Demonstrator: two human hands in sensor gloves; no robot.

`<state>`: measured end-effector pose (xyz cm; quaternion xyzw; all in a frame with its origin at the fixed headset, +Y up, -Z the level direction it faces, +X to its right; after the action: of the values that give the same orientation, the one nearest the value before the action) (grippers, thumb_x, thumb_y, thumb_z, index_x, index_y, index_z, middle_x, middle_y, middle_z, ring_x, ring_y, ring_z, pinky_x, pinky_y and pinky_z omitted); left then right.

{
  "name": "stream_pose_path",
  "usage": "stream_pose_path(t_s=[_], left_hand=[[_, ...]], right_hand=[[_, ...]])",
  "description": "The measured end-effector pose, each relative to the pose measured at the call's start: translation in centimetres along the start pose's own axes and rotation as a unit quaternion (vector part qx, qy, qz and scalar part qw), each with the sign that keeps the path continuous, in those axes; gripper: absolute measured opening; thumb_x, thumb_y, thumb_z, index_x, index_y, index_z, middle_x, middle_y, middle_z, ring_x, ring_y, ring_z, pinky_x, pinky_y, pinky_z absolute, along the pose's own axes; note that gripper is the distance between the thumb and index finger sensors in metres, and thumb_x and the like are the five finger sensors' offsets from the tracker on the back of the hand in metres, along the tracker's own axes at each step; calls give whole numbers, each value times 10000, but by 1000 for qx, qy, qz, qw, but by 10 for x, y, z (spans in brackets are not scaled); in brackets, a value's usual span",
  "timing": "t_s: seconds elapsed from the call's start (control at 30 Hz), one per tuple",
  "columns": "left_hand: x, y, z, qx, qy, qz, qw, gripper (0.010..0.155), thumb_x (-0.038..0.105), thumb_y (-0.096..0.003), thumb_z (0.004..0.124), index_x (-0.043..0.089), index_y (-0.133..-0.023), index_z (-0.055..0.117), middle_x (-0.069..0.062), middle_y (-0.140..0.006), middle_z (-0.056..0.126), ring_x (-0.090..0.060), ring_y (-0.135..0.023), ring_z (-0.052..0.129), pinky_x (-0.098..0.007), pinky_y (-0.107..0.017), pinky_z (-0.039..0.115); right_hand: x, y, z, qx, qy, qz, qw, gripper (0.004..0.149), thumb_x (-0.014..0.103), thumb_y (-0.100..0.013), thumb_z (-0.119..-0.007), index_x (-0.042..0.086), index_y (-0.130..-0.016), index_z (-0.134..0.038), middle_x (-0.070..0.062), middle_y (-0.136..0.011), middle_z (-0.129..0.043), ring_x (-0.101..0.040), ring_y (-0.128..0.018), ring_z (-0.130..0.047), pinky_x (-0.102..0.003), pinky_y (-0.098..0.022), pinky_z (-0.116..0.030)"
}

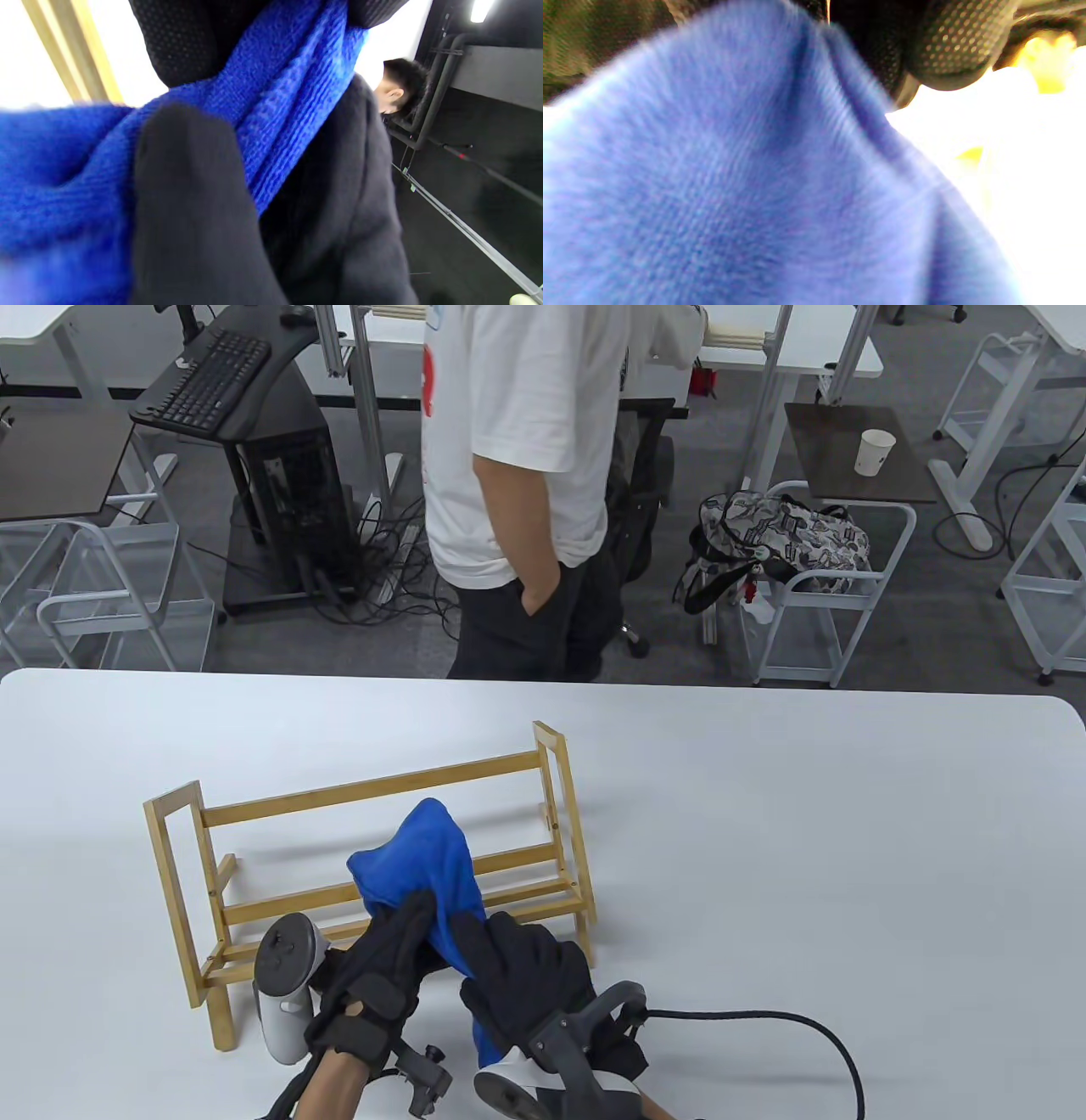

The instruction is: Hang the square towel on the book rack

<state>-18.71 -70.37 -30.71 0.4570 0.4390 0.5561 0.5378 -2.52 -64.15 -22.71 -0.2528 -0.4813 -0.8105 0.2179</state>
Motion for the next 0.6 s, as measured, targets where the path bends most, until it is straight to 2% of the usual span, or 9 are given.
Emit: stream_pose_path(t_s=[0.23,0.6], left_hand=[[28,-7,-10,36,-85,18,996,571,491,-634,618,354,-1146,406,-39,-1014,859,-232,-834,950,-369,-551,845],[64,-32,-20,48,-175,15,983,586,483,-623,638,371,-1144,394,-37,-985,891,-230,-801,973,-370,-528,854]], right_hand=[[-34,22,4,1,-20,-43,999,639,383,-617,-759,27,-1106,-554,-306,-1001,-712,-452,-761,-844,-537,-483,-786],[-80,46,-4,5,-42,-116,992,614,378,-624,-750,21,-1093,-580,-304,-987,-729,-448,-745,-855,-532,-471,-791]])
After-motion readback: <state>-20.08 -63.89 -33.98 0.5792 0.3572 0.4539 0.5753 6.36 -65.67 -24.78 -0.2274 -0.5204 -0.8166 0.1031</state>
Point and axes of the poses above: the tracker on the back of each hand, its own x axis roughly to the thumb side, its own y axis roughly from the fingertips to the wrist, z = x × y, the point moved 4 cm from there along -y, roughly from the wrist to the fingertips
